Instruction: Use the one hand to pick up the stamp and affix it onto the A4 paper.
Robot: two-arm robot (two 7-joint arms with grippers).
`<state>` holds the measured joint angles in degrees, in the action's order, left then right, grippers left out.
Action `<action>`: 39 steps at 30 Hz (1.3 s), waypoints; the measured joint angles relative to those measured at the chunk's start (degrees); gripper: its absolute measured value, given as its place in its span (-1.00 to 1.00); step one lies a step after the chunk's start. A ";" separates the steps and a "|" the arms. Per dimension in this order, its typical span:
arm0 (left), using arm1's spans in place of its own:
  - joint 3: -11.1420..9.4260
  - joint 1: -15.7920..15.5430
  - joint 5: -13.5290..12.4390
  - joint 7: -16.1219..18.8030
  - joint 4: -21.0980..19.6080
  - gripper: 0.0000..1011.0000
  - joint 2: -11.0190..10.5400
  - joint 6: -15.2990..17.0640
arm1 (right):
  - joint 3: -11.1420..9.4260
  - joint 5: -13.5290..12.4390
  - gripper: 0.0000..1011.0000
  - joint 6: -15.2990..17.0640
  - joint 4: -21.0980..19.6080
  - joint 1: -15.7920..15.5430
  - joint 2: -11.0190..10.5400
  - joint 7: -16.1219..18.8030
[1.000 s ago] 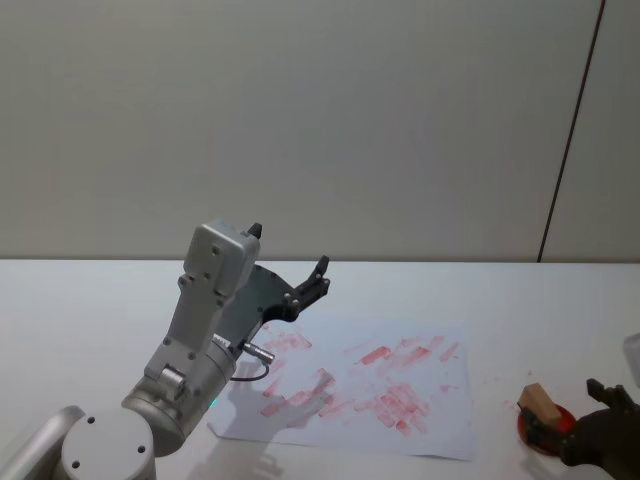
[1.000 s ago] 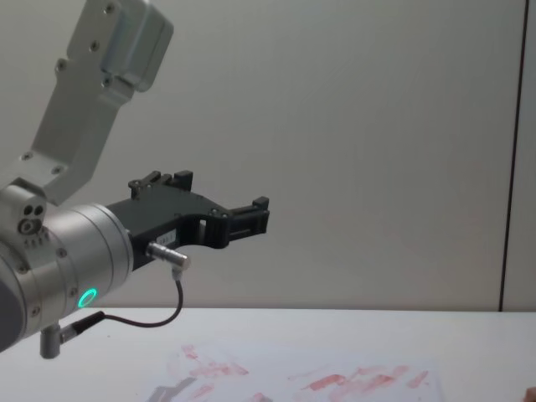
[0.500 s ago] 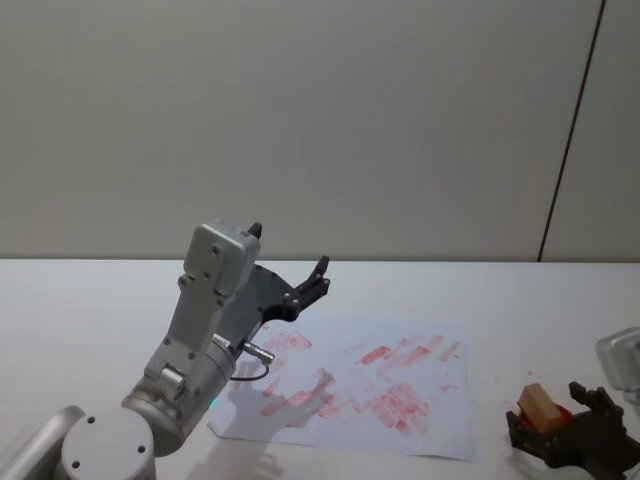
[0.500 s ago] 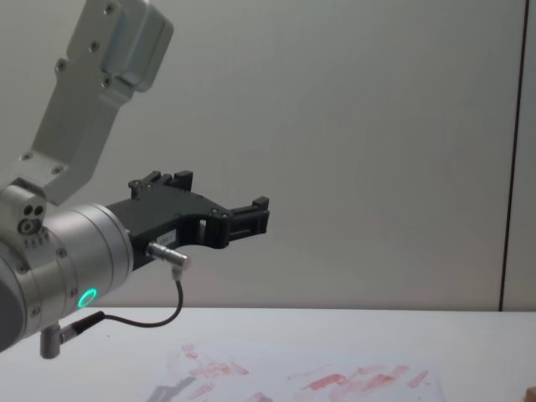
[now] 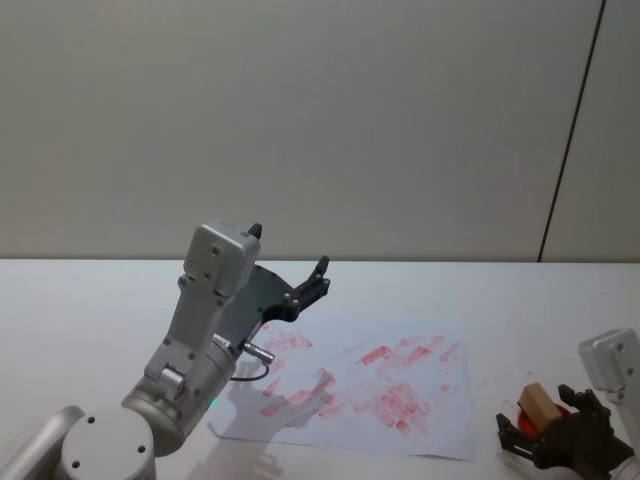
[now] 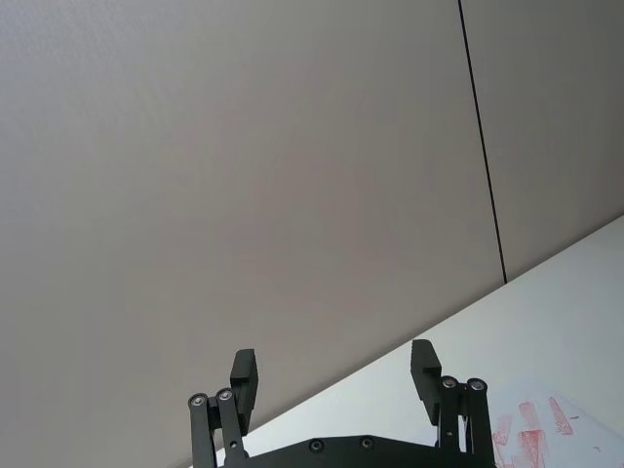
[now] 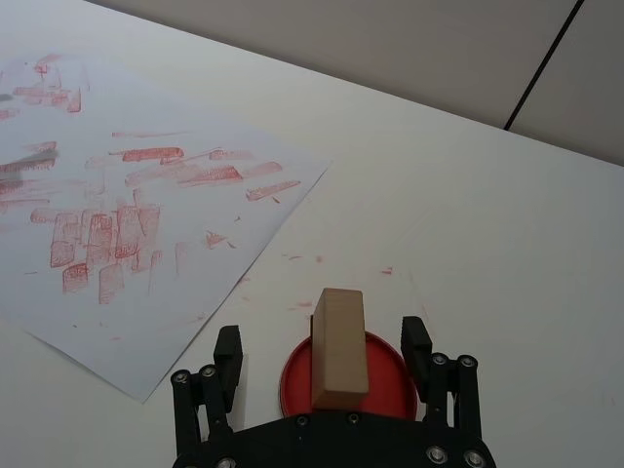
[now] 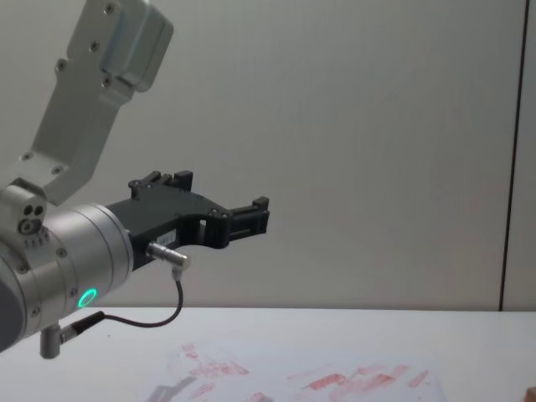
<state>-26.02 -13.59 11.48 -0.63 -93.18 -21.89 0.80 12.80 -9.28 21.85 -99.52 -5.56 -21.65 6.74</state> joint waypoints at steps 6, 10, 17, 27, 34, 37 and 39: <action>0.00 0.00 0.00 0.00 0.00 0.98 0.00 0.00 | 0.16 0.47 0.97 -0.21 0.63 0.45 0.41 0.15; 0.00 0.00 0.00 0.00 0.00 0.98 0.00 0.00 | 0.21 0.66 0.86 -0.31 0.89 0.64 0.59 0.22; 0.00 0.00 0.00 0.00 0.00 0.98 0.00 0.00 | 0.28 0.89 0.46 -0.41 1.18 0.87 0.80 0.29; 0.00 0.00 0.00 0.00 0.00 0.98 0.00 0.00 | 0.35 1.07 -0.16 -0.46 1.42 1.02 0.96 0.36; 0.00 0.00 0.00 0.00 0.00 0.98 0.00 0.00 | 0.37 1.13 -0.56 -0.50 1.50 1.07 1.00 0.39; 0.00 0.00 0.00 0.00 0.00 0.98 0.00 0.00 | 0.37 1.14 -0.57 -0.52 1.52 1.08 1.02 0.40; 0.00 0.00 0.00 0.01 0.00 0.98 0.00 0.00 | 0.36 1.14 -0.57 -0.56 1.52 1.08 1.03 0.41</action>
<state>-26.02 -13.59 11.48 -0.62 -93.18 -21.89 0.80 13.17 -8.14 21.29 -98.00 -4.48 -20.62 7.14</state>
